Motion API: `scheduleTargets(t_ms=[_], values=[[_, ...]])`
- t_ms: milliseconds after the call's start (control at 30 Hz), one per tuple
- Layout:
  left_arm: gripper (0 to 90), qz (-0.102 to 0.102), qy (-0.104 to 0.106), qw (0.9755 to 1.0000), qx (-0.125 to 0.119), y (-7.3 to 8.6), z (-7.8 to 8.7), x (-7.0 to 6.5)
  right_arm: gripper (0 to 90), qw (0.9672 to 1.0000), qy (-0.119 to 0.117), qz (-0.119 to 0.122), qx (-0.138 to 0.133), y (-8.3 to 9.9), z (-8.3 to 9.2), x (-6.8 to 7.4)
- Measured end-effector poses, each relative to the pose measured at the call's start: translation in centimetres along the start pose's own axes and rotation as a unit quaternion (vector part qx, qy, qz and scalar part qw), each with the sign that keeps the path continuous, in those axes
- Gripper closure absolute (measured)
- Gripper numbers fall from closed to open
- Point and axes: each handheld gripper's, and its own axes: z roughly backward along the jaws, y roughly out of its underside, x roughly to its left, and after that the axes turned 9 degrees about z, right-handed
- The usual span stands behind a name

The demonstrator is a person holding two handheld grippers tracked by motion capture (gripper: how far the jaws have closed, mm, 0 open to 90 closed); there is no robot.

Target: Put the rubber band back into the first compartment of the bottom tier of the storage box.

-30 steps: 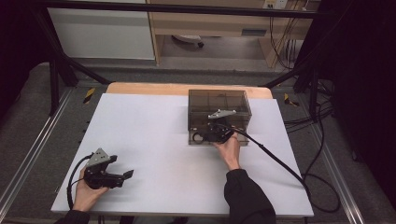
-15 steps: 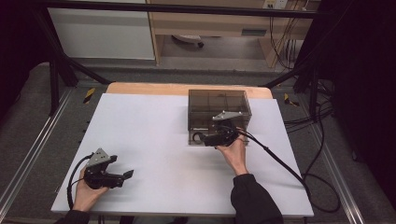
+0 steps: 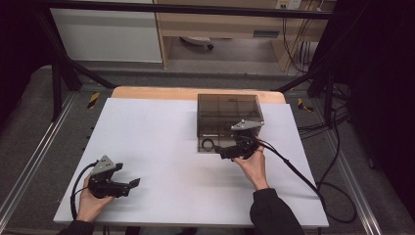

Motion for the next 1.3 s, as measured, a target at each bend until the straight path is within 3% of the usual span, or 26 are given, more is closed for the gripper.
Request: scheduleTargets(t_ms=[800,1300], values=[[6.1,-0.001,0.000,1.0000,0.002,0.0,0.0,0.0,0.9,1.0000,0.000,0.000,-0.005,4.0,3.4,-0.7],[6.1,-0.002,-0.001,1.0000,0.003,0.0,0.0,0.0,0.9,0.9999,0.002,-0.010,-0.008,7.8,5.4,-1.2]])
